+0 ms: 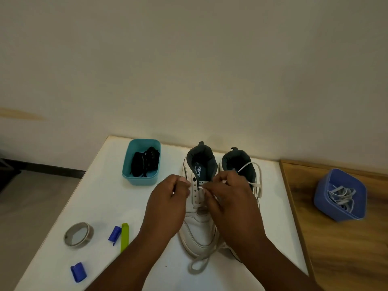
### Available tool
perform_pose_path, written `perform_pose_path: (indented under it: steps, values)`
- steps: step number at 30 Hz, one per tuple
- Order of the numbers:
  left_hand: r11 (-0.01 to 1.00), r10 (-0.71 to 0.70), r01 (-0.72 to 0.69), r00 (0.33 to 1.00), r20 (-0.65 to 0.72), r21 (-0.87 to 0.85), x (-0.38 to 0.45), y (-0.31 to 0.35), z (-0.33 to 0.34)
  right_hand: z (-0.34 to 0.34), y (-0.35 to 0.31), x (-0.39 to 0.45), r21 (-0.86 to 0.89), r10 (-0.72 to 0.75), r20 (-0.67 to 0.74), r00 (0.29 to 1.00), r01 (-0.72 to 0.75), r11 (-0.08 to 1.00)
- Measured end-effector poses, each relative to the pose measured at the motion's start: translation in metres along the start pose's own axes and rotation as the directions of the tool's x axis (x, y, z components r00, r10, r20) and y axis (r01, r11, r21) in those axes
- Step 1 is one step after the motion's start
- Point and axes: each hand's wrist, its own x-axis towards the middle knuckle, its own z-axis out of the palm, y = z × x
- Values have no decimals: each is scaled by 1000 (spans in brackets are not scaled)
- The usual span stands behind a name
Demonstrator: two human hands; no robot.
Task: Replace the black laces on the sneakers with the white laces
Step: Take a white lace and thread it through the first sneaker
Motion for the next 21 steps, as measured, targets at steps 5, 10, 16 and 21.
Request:
perform_pose_path:
  steps: [5, 10, 16, 21]
  values:
    - [989, -18, 22, 999, -26, 149, 1, -10, 1, 5, 0, 1, -294, 13, -28, 1000, -21, 956]
    - [976, -32, 19, 998, 55, 219, 1, -19, 6, 9, -7, 2, -364, 2, 20, 1000, 5, 932]
    - [982, -45, 27, 995, 94, 185, 3, -22, 8, 18, 0, 1, -171, 90, 59, 994, -78, 982]
    - [982, -44, 25, 994, 101, 185, 6, -23, 3, 25, 2, 2, -104, 124, 71, 990, -116, 988]
